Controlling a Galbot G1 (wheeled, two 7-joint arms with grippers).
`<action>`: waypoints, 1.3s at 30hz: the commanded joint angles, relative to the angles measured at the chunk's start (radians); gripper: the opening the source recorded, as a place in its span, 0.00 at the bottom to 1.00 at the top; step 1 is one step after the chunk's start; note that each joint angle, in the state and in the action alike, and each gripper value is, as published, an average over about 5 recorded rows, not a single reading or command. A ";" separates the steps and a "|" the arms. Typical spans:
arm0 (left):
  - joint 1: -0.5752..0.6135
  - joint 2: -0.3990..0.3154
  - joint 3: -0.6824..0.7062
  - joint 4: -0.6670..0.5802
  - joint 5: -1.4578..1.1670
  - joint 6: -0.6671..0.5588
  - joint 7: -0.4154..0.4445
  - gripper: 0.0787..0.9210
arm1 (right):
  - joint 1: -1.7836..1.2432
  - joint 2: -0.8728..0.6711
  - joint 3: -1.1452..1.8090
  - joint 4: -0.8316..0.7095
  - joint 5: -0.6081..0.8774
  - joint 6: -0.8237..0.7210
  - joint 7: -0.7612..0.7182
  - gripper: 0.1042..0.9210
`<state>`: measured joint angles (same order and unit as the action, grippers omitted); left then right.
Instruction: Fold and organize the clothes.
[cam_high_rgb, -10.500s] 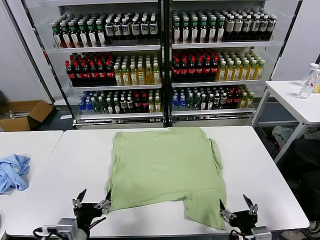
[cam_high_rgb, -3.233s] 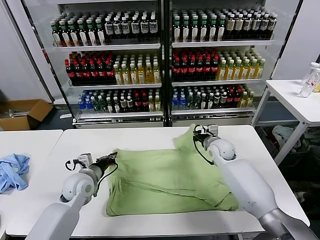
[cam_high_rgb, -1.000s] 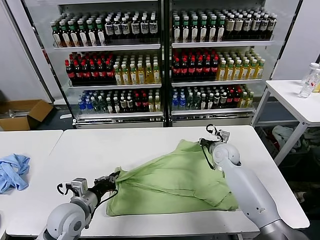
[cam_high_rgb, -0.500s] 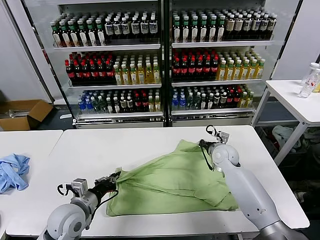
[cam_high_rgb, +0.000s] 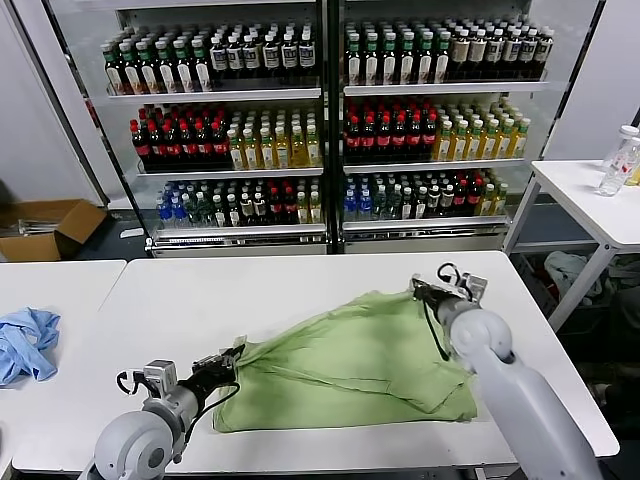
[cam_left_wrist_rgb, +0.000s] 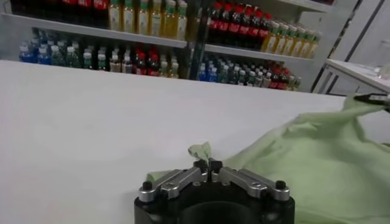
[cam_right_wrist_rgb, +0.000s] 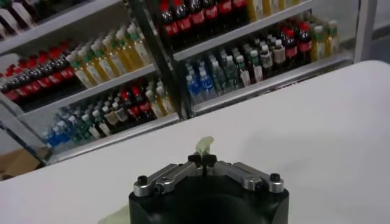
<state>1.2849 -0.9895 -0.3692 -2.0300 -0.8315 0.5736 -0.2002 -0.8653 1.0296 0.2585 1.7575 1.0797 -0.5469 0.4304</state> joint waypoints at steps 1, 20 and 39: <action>0.003 0.000 0.001 -0.006 -0.001 0.000 0.000 0.01 | -0.294 -0.059 0.169 0.277 -0.011 0.005 -0.011 0.00; 0.015 -0.024 0.020 -0.020 0.120 -0.021 0.013 0.15 | -0.622 0.018 0.319 0.391 -0.314 -0.029 -0.094 0.19; 0.083 -0.218 0.062 0.077 0.364 -0.061 -0.146 0.79 | -0.703 0.046 0.338 0.449 -0.393 -0.004 -0.127 0.84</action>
<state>1.3517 -1.1362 -0.3230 -2.0050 -0.5528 0.5003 -0.3071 -1.5338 1.0675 0.5858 2.1888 0.7214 -0.5482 0.3102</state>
